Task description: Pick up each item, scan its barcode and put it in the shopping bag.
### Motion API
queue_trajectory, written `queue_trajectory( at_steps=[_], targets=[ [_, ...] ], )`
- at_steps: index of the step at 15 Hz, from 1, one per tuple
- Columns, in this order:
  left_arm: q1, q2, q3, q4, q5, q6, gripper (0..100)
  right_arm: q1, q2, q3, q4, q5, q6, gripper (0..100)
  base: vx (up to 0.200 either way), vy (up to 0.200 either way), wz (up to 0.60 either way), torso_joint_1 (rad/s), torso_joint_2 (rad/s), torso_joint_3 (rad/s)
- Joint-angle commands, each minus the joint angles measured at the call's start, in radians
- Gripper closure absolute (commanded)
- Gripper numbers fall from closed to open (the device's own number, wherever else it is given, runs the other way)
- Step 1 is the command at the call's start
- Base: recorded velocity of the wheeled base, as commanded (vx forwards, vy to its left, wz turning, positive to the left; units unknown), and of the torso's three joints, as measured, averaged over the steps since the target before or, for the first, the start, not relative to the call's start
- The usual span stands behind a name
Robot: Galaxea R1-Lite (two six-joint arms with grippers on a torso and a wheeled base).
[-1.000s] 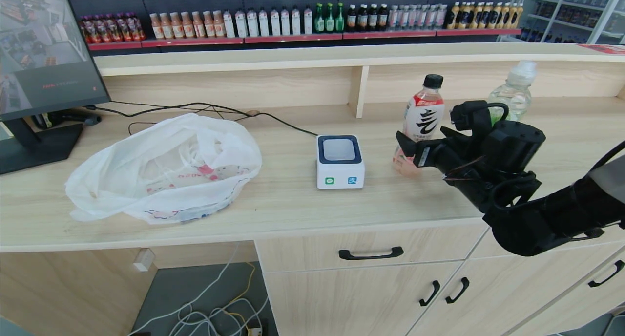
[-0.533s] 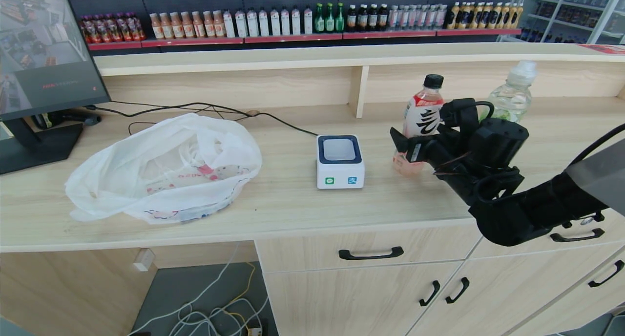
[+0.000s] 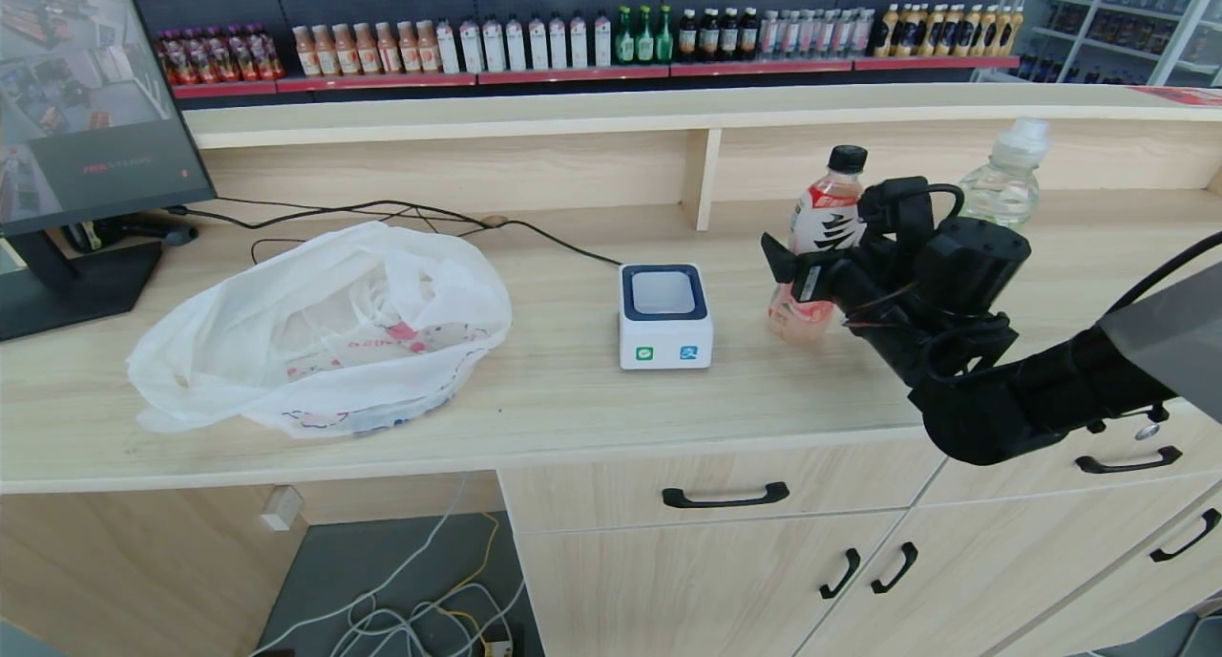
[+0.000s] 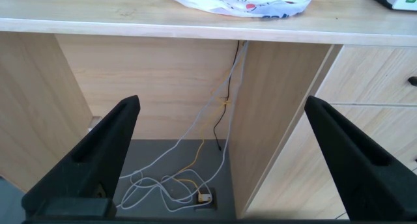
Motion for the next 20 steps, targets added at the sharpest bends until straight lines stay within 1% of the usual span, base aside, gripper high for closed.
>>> queue_trajectory(
  at_steps=[1, 5, 6, 18, 20],
  targets=[
    [0.0, 0.0, 0.0, 0.0, 0.001, -0.001, 0, 0.0, 0.0, 0.002, -0.002, -0.001, 0.0, 0, 0.0, 0.0, 0.0, 0.0, 0.0, 0.0],
    [0.0, 0.0, 0.0, 0.0, 0.001, -0.001, 0, 0.0, 0.008, 0.017, -0.008, -0.001, -0.006, 0, 0.0, 0.0, 0.0, 0.0, 0.0, 0.0],
    [-0.002, 0.0, 0.0, 0.0, -0.001, -0.001, 0, 0.002, 0.008, 0.014, -0.008, -0.003, -0.006, 100, 0.0, 0.0, 0.0, 0.0, 0.0, 0.0],
    [0.0, 0.0, 0.0, 0.0, 0.001, -0.001, 0, 0.008, -0.012, 0.011, -0.053, -0.012, -0.008, 100, 0.0, 0.0, 0.0, 0.0, 0.0, 0.0],
    [0.0, 0.0, 0.0, 0.0, 0.001, 0.001, 0, 0.017, -0.029, 0.037, -0.054, -0.012, -0.011, 100, 0.0, 0.0, 0.0, 0.0, 0.0, 0.0]
  ],
)
